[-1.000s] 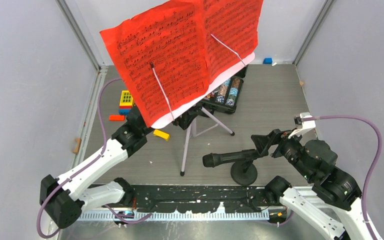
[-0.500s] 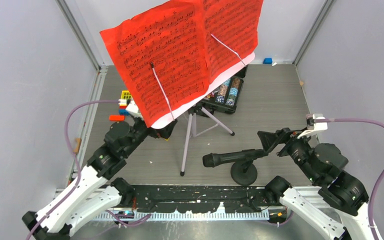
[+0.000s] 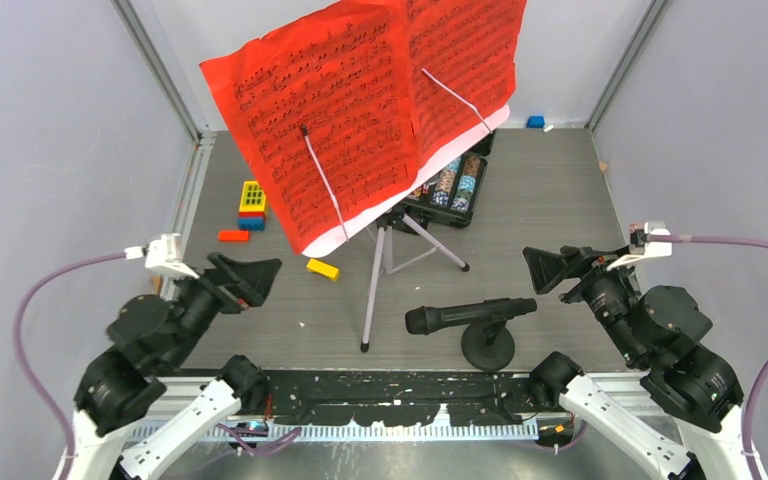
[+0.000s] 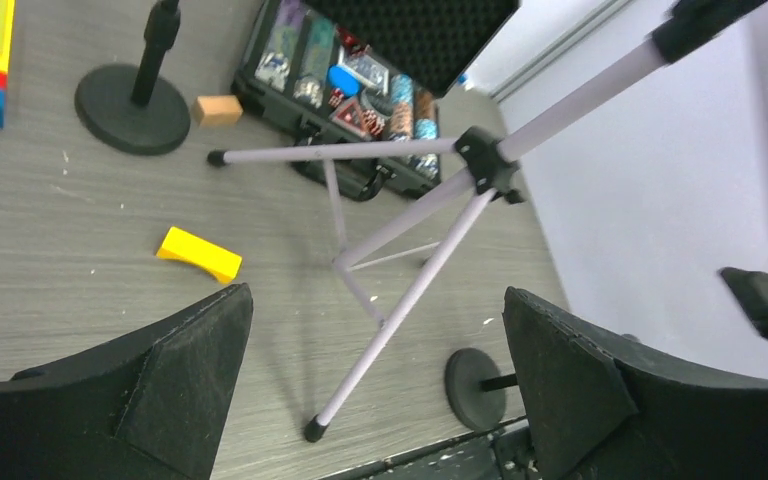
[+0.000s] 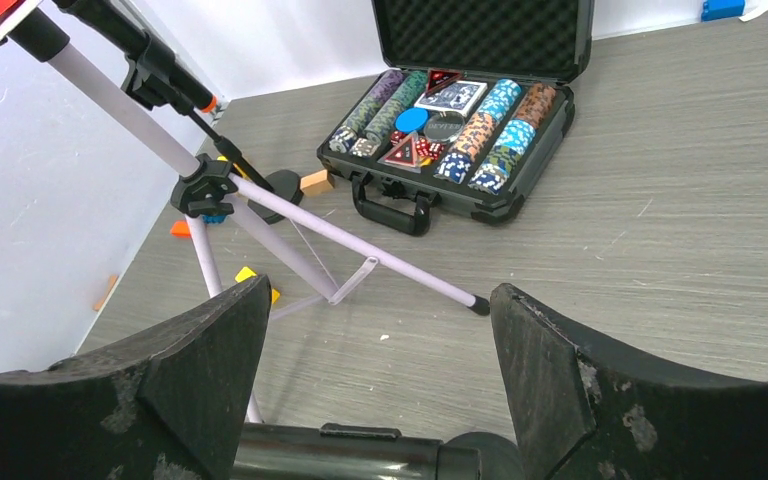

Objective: Pack up the instrument practice props
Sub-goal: Pick up the sheet music from the music stand.

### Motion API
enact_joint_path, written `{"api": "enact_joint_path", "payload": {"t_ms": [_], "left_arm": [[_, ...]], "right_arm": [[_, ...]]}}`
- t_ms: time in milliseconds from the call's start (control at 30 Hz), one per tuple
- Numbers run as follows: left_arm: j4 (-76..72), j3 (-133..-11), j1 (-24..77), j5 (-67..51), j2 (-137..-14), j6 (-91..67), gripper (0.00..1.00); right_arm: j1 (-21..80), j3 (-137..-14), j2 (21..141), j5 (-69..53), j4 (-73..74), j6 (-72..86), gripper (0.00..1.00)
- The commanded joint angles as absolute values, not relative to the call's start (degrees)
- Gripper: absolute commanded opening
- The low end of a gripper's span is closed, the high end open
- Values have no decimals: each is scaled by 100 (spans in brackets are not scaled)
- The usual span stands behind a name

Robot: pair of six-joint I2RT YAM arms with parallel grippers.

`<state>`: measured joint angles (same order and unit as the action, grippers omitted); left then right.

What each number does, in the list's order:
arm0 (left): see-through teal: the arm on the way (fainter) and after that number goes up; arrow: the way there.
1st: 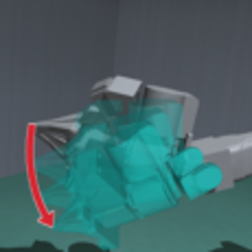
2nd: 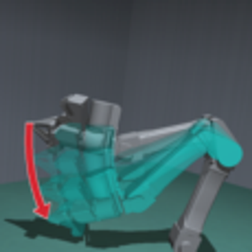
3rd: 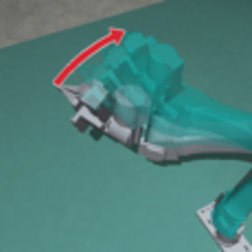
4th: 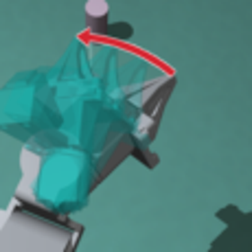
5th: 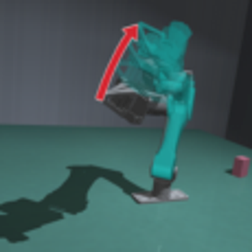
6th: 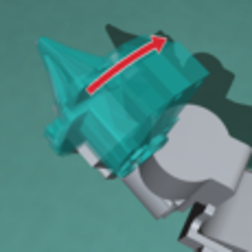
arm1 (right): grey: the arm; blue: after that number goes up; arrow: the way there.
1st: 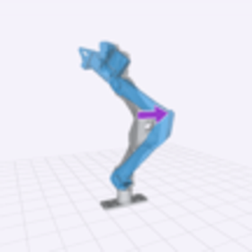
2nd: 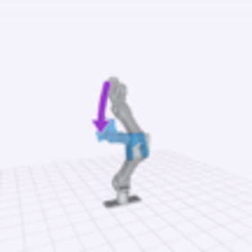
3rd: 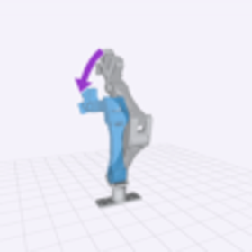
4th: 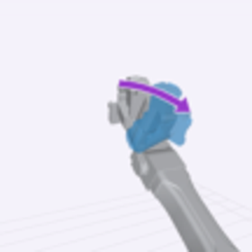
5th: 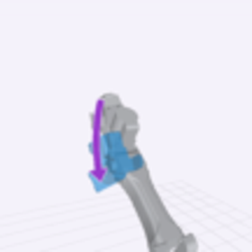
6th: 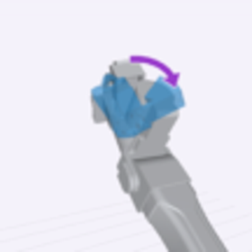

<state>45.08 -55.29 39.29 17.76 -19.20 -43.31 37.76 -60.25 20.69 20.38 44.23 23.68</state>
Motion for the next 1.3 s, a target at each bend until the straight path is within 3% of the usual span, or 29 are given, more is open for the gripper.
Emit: {"api": "enact_joint_path", "payload": {"t_ms": [0, 267, 567, 767, 1000, 1267], "left_arm": [[4993, -6461, 3905, 1757, -1987, -4044, 100], [4309, -7558, 3774, 283, -2689, -3178, 99], [4321, -9735, 3131, -146, -3792, -1991, 99], [3879, -10539, 3021, -1069, -4414, -2150, 80], [3577, -10961, 2859, -1808, -4865, -2198, 72], [3511, -11184, 2738, -1881, -5108, -2122, 64]], "right_arm": [[3759, -6183, 2314, 1941, 3992, 2235, 86], [3762, -6122, 2357, 1655, 3804, 2096, 86], [3762, -6060, 2503, 1006, 3512, 2165, 83], [3762, -6646, 3131, -494, 3062, 2128, 81], [3759, -7629, 4143, -1538, 2444, 2278, 75], [3762, -8284, 5281, -2020, 1191, 2933, 68]]}}
